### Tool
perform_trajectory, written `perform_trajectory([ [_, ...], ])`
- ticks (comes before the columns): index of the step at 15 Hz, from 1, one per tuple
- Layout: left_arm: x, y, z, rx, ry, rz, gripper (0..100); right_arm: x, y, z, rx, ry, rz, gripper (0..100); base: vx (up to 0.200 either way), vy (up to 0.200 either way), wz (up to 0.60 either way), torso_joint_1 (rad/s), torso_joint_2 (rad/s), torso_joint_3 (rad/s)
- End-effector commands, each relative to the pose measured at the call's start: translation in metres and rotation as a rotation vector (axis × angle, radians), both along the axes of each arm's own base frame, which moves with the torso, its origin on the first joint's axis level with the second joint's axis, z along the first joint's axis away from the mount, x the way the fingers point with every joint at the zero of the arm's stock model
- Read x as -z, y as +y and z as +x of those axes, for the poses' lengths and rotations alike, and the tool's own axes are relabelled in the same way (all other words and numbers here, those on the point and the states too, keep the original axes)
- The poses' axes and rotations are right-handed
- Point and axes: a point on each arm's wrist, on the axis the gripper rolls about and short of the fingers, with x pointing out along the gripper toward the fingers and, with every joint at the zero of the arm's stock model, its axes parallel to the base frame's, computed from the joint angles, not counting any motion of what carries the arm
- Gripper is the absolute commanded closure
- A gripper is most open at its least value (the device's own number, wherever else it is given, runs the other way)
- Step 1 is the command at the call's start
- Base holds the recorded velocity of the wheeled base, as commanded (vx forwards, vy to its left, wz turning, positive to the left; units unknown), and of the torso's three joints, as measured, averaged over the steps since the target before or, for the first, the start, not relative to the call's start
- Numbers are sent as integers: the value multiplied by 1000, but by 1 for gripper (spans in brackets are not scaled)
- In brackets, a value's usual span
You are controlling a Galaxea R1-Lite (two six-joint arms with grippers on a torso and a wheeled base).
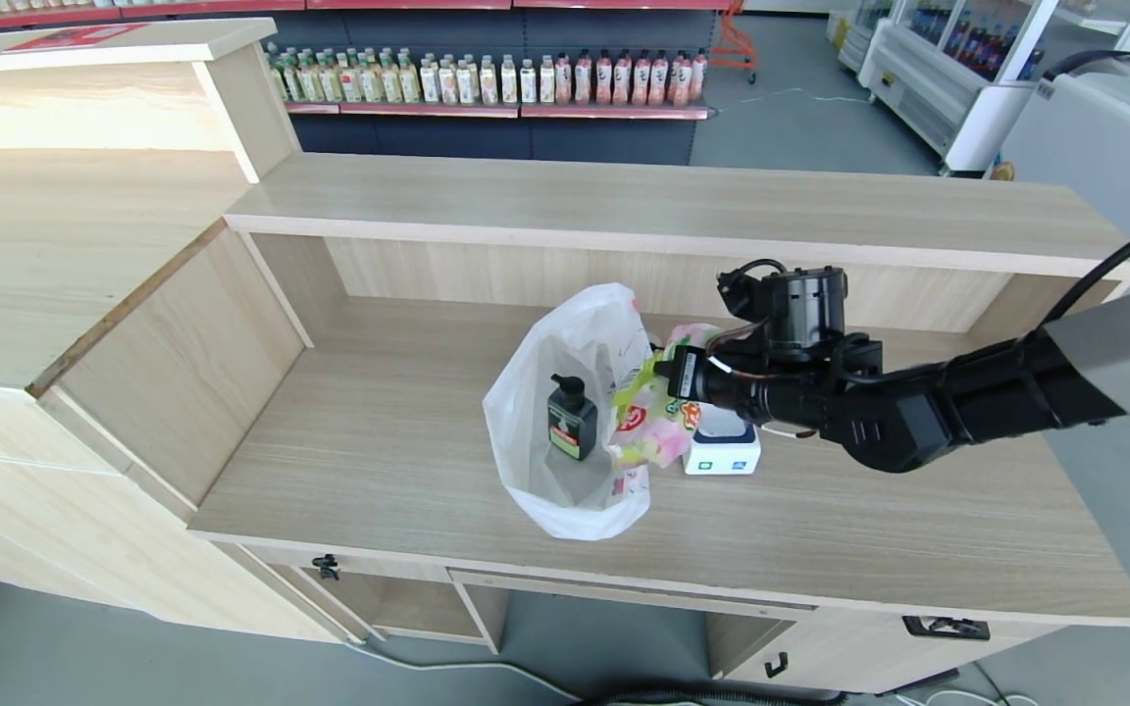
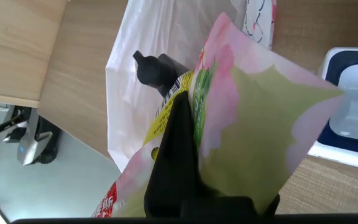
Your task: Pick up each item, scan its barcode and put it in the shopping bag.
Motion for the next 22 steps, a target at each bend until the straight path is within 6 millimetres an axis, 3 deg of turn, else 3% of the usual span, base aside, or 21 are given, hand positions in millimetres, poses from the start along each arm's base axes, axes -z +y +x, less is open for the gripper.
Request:
perform_trajectory([
  [1, 0, 0, 0, 0, 0, 0, 0, -2, -10, 6, 23, -15, -4, 100, 0, 0, 0, 0, 0, 0],
  [5, 0, 0, 0, 0, 0, 0, 0, -16, -13, 11, 32, -94, 37, 100, 0, 0, 0, 0, 0, 0],
  [11, 0, 0, 0, 0, 0, 0, 0, -21, -23, 42, 75, -197, 71, 100, 0, 0, 0, 0, 0, 0],
  [16, 0, 0, 0, 0, 0, 0, 0, 2, -14, 69, 7, -216, 32, 100, 0, 0, 0, 0, 0, 0],
  [22, 0, 0, 0, 0, 0, 0, 0, 19, -8, 78, -101, -238, -22, 100, 0, 0, 0, 0, 0, 0],
])
